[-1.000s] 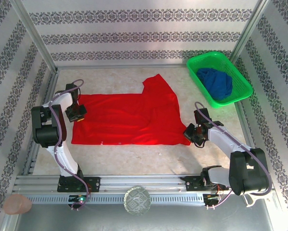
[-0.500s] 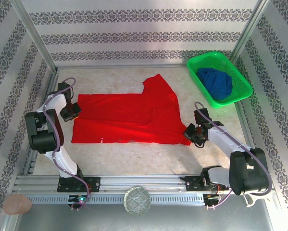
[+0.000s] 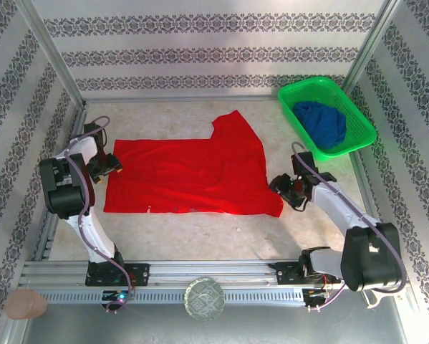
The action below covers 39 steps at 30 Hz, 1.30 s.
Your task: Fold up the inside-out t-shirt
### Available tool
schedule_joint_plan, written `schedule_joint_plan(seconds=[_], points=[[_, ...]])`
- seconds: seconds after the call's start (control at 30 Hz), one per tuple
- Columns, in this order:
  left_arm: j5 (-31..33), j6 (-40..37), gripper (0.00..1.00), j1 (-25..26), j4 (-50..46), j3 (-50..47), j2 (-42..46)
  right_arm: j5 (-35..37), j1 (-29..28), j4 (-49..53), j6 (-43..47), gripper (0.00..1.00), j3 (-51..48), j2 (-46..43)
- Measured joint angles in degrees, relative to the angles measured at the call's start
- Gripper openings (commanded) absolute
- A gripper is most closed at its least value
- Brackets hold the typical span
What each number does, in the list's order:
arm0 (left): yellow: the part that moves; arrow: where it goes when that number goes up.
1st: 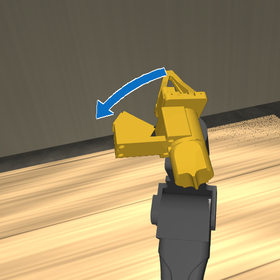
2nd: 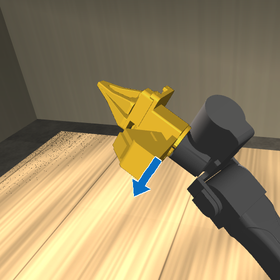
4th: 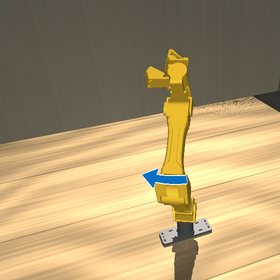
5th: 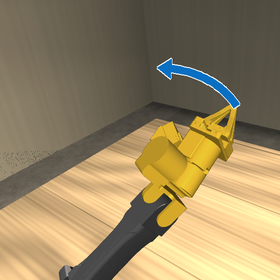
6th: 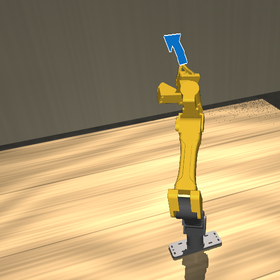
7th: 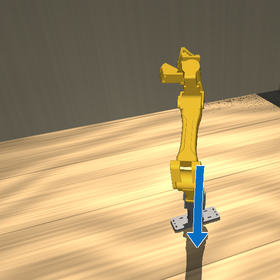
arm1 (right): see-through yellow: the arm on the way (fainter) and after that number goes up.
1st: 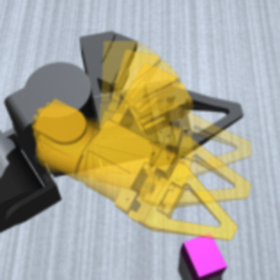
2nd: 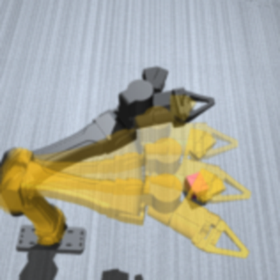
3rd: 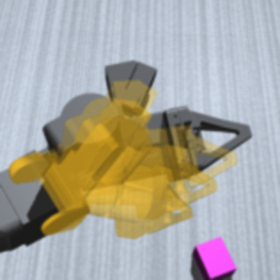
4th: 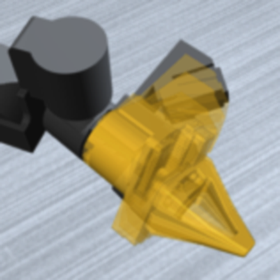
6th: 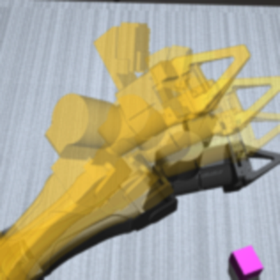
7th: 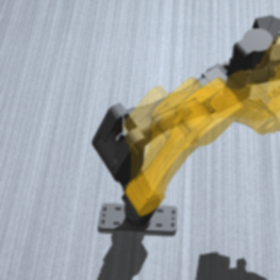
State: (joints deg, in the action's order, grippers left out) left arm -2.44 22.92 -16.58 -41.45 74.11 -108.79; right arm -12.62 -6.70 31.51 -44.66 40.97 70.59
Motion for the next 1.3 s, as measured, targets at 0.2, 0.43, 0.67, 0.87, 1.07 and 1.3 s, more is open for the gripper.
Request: schedule_joint_plan(seconds=[0.2, 0.43, 0.67, 0.87, 1.07, 1.3], points=[[-3.0, 0.3, 1.0, -0.3, -0.2, 0.7, 6.4, 2.4, 1.4, 2.9, 1.5, 0.51, 3.5, -3.2], [-10.7, 2.2, 1.0, 4.8, -0.1, -3.1, 14.0, 2.9, 4.7, 4.0, 1.2, 0.42, -2.5, -1.7], [-14.4, 4.6, 1.0, 8.7, 0.3, -9.8, 13.6, 2.9, 4.7, 4.1, 1.0, 0.42, -5.8, -1.4], [-14.5, 4.8, 1.0, 8.7, 0.4, -9.8, 13.4, 0.2, 4.7, 2.3, 1.1, 0.47, -8.0, -1.0], [-14.6, 4.8, 1.0, 8.7, 0.5, -9.6, 12.0, -2.8, 4.7, 0.4, 1.5, 0.46, -8.0, 1.4], [-14.7, 5.0, 1.0, 8.7, 1.2, -9.6, 10.8, -3.6, 4.6, -1.3, 1.1, 0.18, -7.4, 4.8]])
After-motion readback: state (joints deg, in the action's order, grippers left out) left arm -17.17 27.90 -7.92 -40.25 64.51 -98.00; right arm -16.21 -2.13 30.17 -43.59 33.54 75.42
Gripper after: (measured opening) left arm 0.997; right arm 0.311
